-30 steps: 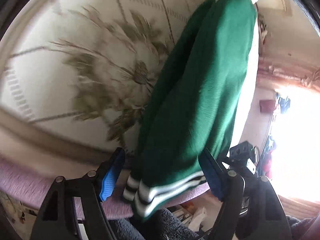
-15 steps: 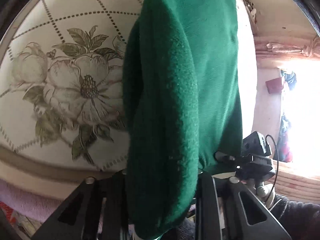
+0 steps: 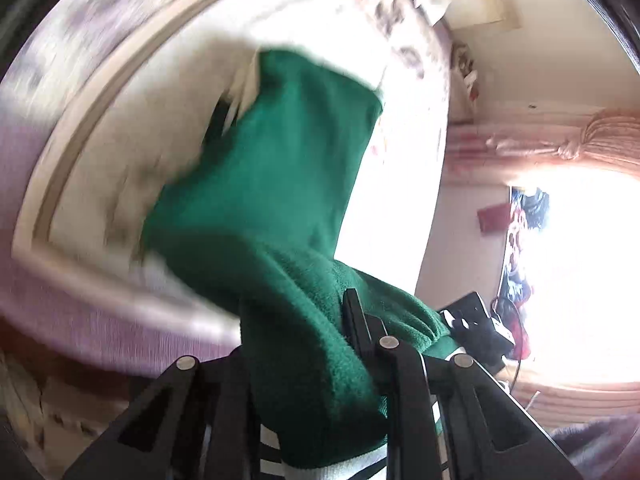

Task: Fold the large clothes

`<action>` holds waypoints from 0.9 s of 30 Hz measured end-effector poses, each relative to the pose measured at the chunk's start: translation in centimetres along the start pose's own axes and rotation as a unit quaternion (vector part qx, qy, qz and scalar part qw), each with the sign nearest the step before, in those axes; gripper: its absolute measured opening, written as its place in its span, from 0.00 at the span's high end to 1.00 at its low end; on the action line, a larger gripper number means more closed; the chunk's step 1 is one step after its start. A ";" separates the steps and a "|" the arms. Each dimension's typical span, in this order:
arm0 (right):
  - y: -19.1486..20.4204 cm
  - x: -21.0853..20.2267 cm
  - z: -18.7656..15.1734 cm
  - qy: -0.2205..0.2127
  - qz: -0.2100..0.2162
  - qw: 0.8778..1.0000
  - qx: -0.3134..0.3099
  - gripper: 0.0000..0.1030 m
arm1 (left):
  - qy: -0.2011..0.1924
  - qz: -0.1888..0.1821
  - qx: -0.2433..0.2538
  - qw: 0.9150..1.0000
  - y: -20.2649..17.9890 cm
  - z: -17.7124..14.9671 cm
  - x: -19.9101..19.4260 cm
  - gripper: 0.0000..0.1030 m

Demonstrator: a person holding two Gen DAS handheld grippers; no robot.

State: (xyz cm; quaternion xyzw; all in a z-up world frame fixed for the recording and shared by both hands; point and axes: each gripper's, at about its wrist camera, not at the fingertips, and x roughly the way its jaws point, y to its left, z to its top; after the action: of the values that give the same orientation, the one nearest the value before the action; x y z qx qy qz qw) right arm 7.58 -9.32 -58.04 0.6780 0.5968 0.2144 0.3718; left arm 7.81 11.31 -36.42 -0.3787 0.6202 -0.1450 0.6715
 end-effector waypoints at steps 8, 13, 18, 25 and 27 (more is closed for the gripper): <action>3.1 0.7 16.7 -0.077 -0.049 0.996 0.002 0.78 | 0.020 0.063 0.013 0.998 1.0 15.2 11.4 0.83; 0.8 1.1 22.8 -0.090 -0.087 0.992 0.035 0.72 | 0.095 0.091 -0.026 0.991 3.6 19.1 15.3 0.80; 5.6 0.1 21.5 -0.078 -0.051 0.995 -0.026 0.13 | 0.107 0.061 -0.035 0.992 2.9 19.3 12.8 0.78; 11.3 -1.4 19.0 -0.084 -0.183 0.967 -0.155 0.03 | 0.098 0.074 0.049 0.991 -1.4 17.6 11.2 0.29; 12.3 -1.9 18.0 -0.084 -0.215 0.954 -0.190 0.03 | 0.049 0.076 0.063 0.994 -2.0 17.8 9.6 0.06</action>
State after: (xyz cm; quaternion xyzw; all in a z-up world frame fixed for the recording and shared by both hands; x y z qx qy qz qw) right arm 28.45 -15.77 -59.75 0.4665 0.6432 0.1810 0.5796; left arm 26.90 9.46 -43.00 -0.2798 0.6689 -0.1513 0.6718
